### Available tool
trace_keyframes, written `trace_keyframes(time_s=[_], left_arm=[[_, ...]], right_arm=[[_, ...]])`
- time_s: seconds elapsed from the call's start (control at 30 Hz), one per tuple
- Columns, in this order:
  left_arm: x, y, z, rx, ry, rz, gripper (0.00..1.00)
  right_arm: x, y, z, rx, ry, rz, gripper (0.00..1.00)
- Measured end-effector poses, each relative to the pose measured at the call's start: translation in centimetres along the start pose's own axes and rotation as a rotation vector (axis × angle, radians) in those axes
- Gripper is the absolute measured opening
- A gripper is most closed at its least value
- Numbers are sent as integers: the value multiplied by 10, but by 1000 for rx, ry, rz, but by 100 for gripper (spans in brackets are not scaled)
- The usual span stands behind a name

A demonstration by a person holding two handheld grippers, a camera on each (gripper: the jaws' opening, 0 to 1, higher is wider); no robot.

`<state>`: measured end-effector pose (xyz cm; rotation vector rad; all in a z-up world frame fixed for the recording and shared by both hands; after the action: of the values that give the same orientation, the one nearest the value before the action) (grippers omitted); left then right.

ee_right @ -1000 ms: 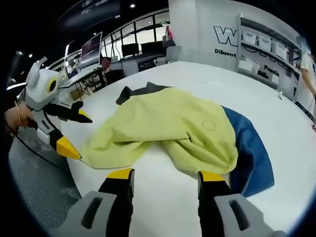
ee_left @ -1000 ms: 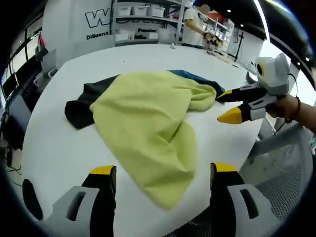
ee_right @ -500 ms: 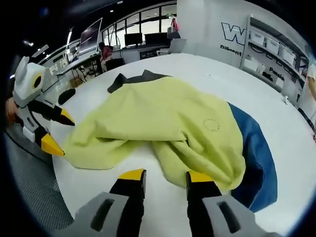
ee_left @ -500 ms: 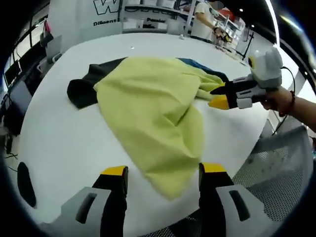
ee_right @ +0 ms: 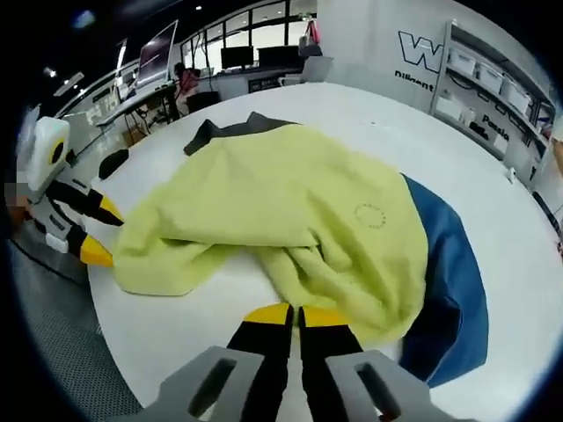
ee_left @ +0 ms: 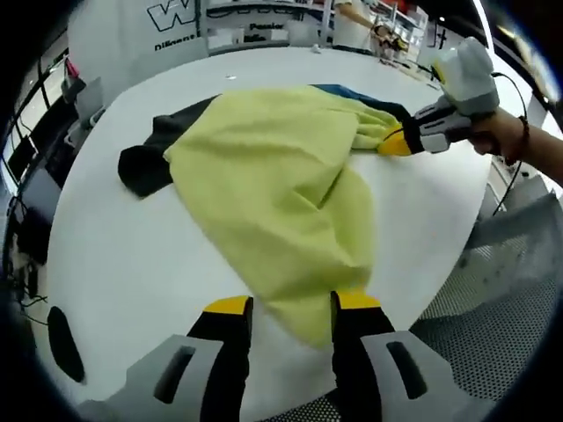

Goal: Fold the garment on the visible template until the final outline fits inside the template.

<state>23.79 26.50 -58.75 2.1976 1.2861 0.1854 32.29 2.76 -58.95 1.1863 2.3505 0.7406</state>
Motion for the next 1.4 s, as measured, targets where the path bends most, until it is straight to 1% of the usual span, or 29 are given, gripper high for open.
trace_keyframes(time_s=[0.03,0.07,0.1,0.17,0.23,0.27,0.37,0.47,0.6,0.7,0.73,0.77,0.83,0.87,0.9,1.0,1.13,1.17,1.23,1.3,1.33,1.37,1.4], left_arm=[[3,-1,-1,16,17,13,31],[4,-1,0,19,19,23,29],[4,-1,0,16,21,24,28],[6,0,0,13,23,24,26],[6,0,0,11,21,31,24],[7,0,0,7,22,40,23],[7,-2,-1,6,16,27,4],[9,-3,-3,14,27,21,4],[16,-3,-11,8,36,28,4],[26,-1,-22,-1,58,20,4],[29,0,-26,-6,64,17,4],[30,0,-27,-8,65,17,4],[36,2,-34,-15,76,24,4],[38,2,-37,-12,82,31,4],[40,3,-39,-16,89,38,4],[47,4,-43,-23,101,46,4],[56,6,-45,-10,115,53,4],[57,8,-47,-12,113,52,4],[57,13,-47,-33,101,52,4],[59,17,-44,-32,101,56,4],[61,19,-43,-22,112,67,4],[62,21,-42,-21,116,74,4],[62,24,-40,-22,116,78,4]], right_arm=[[1,0,-1,10,9,-11,0],[1,1,-5,16,14,-26,0],[3,2,-9,17,37,-48,0],[7,3,-14,25,74,-60,0],[7,5,-19,37,85,-68,0],[6,5,-23,52,97,-88,0],[4,8,-32,74,121,-104,0],[1,12,-41,78,144,-117,0],[-1,14,-51,85,181,-142,0],[-3,8,-59,120,218,-204,0],[-3,7,-62,121,233,-224,0],[-2,4,-64,127,260,-230,0],[-2,0,-68,141,277,-237,0],[-2,-4,-71,153,306,-261,0],[-3,-7,-73,160,316,-270,0],[-6,-13,-76,172,340,-258,0],[-17,-16,-74,180,315,-210,0],[-22,-15,-71,164,289,-197,0],[-26,-14,-67,152,272,-167,0],[-29,-13,-62,145,260,-143,0],[-32,-13,-57,135,239,-127,0],[-34,-13,-55,138,233,-118,0],[-37,-11,-51,123,215,-110,0]])
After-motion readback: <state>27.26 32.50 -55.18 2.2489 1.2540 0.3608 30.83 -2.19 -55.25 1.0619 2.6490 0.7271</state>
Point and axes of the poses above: the point that each gripper's makers call its tool centre point, and the gripper's own axes: z roughly forward along the fingers, x roughly to its left, y roughly out of its top, the point moved 6 cm from there along -z, roughly backward along the fingers, and after that the axes turned 10 degrees about -y, right-handed, at the moved point
